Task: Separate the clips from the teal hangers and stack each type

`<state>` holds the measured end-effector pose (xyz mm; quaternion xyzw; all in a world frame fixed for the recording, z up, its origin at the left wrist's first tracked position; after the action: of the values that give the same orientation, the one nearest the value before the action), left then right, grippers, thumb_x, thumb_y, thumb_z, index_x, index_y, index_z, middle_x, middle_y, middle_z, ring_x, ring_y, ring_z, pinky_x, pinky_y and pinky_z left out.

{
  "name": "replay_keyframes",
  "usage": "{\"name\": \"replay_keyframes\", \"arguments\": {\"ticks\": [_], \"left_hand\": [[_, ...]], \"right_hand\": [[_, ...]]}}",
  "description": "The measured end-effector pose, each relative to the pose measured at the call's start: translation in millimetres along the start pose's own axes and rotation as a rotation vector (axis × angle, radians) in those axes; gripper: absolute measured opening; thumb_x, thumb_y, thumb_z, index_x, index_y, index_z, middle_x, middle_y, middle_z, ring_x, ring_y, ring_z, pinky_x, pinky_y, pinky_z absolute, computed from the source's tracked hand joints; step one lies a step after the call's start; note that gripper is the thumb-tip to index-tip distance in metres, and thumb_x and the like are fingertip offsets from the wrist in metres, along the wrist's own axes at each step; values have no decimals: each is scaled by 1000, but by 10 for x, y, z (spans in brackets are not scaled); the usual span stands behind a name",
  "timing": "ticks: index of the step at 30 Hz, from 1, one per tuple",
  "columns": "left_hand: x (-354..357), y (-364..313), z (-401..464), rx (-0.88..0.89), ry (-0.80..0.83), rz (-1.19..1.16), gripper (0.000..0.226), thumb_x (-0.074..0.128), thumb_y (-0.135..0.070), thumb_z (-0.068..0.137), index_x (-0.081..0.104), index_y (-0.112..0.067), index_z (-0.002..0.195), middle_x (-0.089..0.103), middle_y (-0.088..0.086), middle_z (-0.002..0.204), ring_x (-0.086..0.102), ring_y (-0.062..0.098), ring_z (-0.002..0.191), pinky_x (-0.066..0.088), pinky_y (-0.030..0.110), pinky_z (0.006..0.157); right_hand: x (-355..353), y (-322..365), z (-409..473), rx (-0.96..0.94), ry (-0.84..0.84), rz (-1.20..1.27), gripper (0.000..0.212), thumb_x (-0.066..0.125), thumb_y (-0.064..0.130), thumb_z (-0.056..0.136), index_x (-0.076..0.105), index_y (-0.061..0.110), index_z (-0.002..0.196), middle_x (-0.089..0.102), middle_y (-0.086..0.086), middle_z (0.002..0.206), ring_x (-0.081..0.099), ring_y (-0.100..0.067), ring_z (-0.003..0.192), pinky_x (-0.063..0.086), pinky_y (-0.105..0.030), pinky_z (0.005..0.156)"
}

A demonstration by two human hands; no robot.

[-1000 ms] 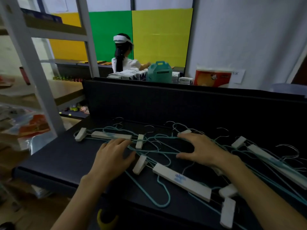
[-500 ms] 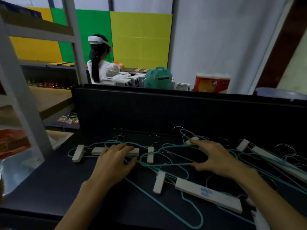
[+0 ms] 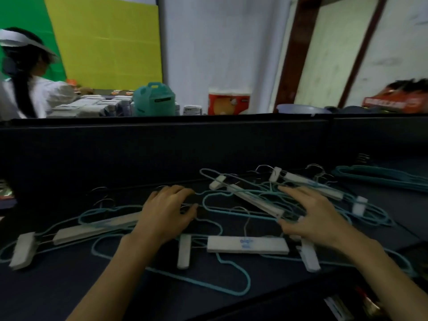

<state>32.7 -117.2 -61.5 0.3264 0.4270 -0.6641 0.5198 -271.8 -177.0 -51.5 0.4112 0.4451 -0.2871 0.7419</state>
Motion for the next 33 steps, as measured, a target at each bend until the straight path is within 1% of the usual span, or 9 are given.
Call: {"name": "replay_keyframes", "arguments": {"ticks": [6,9,13,16,18,21,26,30,33], "left_hand": [[193,-489,480,133,16,-56,41,57,-44,86,58,-26,123,59,-7,122,55,18,109,43,37,91],[278,-654,695,172,34,-91,43,58,-46,85,57,-26,123,58,-8,122,54,17,111,42,37,91],[472,-799,936,241,178,-25,70,36,-73,74,51,-31,128,53,-10,128,49,15,115,38,36,96],[595,-838,1050,223,281,15,83,34,-85,68,44,-35,134,44,-10,138,41,14,125,33,35,102],[649,-848,1113,221,314,42,93,29,-91,60,41,-38,135,41,-11,141,37,12,128,30,34,104],[733,-833,1193,201,382,25,89,35,-87,60,38,-40,135,37,-12,143,33,11,130,28,33,107],[891,-751,1243,198,457,-6,96,38,-91,58,36,-40,138,32,-12,148,28,11,135,23,33,112],[922,-707,1269,191,485,6,99,35,-92,58,30,-39,141,24,-12,152,15,12,141,6,39,117],[897,-728,1289,226,475,-22,99,36,-90,57,33,-38,140,33,-13,147,27,9,136,10,39,116]], "right_hand": [[-309,-458,-303,150,-41,-10,81,70,54,73,32,36,143,36,12,138,38,-13,125,39,-32,99],[-445,-642,-340,168,-101,-9,78,72,51,72,37,36,140,39,15,131,40,-10,120,37,-27,95],[-566,-853,-285,156,-163,-24,76,75,47,70,42,32,137,42,15,121,44,-9,111,35,-23,87],[-606,-994,-196,151,-170,-9,78,75,48,68,44,29,137,44,14,121,44,-7,108,35,-22,88],[-606,-1056,-126,132,-172,14,80,72,55,65,45,29,136,45,15,120,46,-7,108,36,-23,90],[-575,-1120,-12,119,-151,40,79,72,53,66,45,31,137,44,16,122,46,-8,111,39,-26,93],[-553,-1182,163,84,-134,49,76,73,50,69,44,32,137,43,16,122,45,-7,111,40,-29,94],[-501,-1157,238,82,-127,52,77,72,53,67,45,30,136,45,13,123,47,-9,111,42,-29,94],[-478,-1092,240,74,-150,72,80,66,62,63,46,31,135,47,13,124,48,-8,111,42,-28,93]]}}
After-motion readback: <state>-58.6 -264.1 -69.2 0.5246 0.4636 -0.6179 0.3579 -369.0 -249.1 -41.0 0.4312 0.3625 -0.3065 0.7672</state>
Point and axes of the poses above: each hand's wrist, its own z-axis towards the middle knuckle, its own x-axis out of the palm, y = z × x, the point moved 4 cm from there along z, towards the middle knuckle
